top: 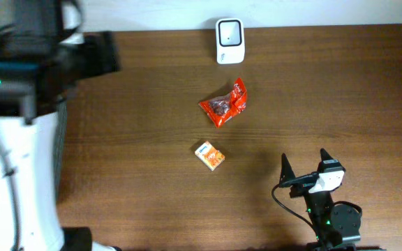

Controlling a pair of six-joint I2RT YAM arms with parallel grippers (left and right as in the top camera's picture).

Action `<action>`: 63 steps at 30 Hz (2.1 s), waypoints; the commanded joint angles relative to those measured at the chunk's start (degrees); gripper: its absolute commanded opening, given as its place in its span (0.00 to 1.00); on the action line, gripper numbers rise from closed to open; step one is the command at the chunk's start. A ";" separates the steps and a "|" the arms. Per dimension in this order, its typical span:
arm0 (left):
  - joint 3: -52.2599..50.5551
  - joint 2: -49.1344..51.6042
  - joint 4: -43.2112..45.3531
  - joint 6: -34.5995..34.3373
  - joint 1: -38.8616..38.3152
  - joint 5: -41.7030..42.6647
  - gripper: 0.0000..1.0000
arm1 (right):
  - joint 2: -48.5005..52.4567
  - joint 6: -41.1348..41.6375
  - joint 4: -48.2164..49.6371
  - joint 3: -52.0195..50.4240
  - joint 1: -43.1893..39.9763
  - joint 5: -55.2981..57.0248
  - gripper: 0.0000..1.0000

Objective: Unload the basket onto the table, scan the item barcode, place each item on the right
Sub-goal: 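Carry the red bag out and drop it near the scanner, then reach the left gripper into the basket and grasp the yellow snack bag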

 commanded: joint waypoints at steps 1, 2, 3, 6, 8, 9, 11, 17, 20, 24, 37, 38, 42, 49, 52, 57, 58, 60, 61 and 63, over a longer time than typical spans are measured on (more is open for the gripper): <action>0.35 -3.08 -0.24 -3.41 18.88 -4.33 0.99 | -0.33 0.22 -0.13 -0.46 0.26 0.48 0.98; -0.11 -2.62 -0.20 -5.11 27.06 -4.35 0.99 | -0.33 0.22 -0.13 -0.46 0.26 0.50 0.98; -0.81 -1.14 -0.15 -6.95 34.62 -4.31 0.99 | -0.33 0.22 -0.13 -0.46 0.26 0.50 0.98; -3.15 6.19 -0.68 -7.08 42.23 -4.15 0.99 | -0.33 0.22 -0.13 -0.46 0.26 0.50 0.98; -3.61 12.90 -1.60 -6.21 41.77 -4.15 0.98 | -0.33 0.22 -0.13 -0.46 0.26 0.48 0.98; -3.61 15.69 -1.92 -6.23 41.66 -4.13 0.95 | -0.33 0.22 -0.13 -0.46 0.26 0.48 0.99; -3.63 21.38 -3.23 -6.16 41.68 -4.42 0.96 | -0.33 0.22 -0.13 -0.46 0.26 0.50 0.98; -3.65 36.35 -7.08 -6.16 41.72 -7.93 1.00 | -0.33 0.22 -0.13 -0.46 0.26 0.50 0.98; -3.80 39.39 -7.04 -4.61 41.68 -9.33 1.00 | -0.33 0.22 -0.13 -0.46 0.26 0.48 0.98; -4.02 40.02 -6.99 -4.94 41.83 -13.27 1.00 | -0.33 0.22 -0.15 -0.46 0.26 0.50 0.98; -2.08 27.04 -15.65 -6.43 39.98 -7.82 0.99 | -0.33 0.22 -0.13 -0.46 0.26 0.48 0.98; -2.14 27.04 -15.39 -6.49 40.35 -7.91 0.99 | -0.33 0.22 -0.13 -0.46 0.26 0.50 0.98; -7.65 27.06 -8.22 -6.16 41.00 -8.31 0.99 | -0.33 0.22 -0.13 -0.46 0.26 0.48 0.98; -34.07 27.06 13.18 -1.40 41.31 -16.57 0.99 | -0.33 0.22 -0.13 -0.46 0.26 0.50 0.98; -41.83 27.06 20.06 -1.38 41.48 -20.68 0.99 | -0.33 0.22 -0.13 -0.46 0.26 0.50 0.98; -48.41 27.06 29.62 -0.96 41.46 -20.61 0.84 | -0.33 0.22 -0.13 -0.46 0.26 0.48 0.98; -49.22 27.06 30.84 -0.96 41.46 -20.61 0.68 | -0.33 0.22 -0.13 -0.46 0.26 0.48 0.98; -49.44 27.06 31.78 -0.96 41.46 -20.61 0.11 | -0.33 0.22 -0.13 -0.46 0.26 0.48 0.98; -49.44 27.06 31.80 -0.96 41.46 -20.59 0.00 | -0.33 0.22 -0.13 -0.46 0.26 0.50 0.99; -48.06 26.93 30.80 -1.01 41.18 -19.56 0.00 | -0.33 0.22 -0.13 -0.46 0.26 0.48 0.98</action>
